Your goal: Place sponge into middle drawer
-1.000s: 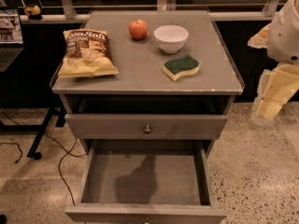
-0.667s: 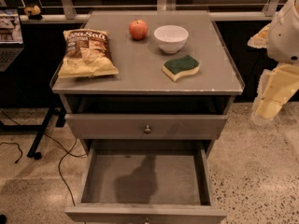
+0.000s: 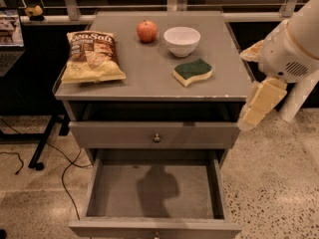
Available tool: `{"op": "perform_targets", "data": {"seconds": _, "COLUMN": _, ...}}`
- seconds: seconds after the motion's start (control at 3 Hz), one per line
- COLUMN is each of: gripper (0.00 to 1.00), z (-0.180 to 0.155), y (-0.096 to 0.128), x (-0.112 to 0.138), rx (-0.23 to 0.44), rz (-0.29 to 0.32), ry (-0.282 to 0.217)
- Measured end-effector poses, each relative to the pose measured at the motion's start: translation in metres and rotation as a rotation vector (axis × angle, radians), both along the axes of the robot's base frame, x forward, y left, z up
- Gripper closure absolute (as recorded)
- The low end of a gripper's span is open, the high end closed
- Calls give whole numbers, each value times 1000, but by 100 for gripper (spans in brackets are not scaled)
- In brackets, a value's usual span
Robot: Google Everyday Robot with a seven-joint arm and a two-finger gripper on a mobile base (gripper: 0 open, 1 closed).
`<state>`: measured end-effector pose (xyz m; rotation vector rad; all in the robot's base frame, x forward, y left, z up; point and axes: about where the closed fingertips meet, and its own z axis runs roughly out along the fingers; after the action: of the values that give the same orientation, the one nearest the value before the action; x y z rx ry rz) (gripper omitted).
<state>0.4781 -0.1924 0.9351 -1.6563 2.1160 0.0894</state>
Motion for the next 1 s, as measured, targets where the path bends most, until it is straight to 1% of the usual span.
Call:
{"op": "perform_targets", "data": {"seconds": 0.33, "gripper": 0, "z": -19, "y": 17, "x": 24, "rx": 69, "rz": 164, "ry": 6}}
{"op": "perform_targets", "data": {"seconds": 0.67, "gripper": 0, "z": -21, "y": 13, "x": 49, "rx": 59, "rz": 340, "ry": -23}}
{"op": "perform_targets", "data": {"seconds": 1.0, "gripper": 0, "z": -15, "y": 13, "x": 53, "rx": 50, "rz": 378, "ry": -54}}
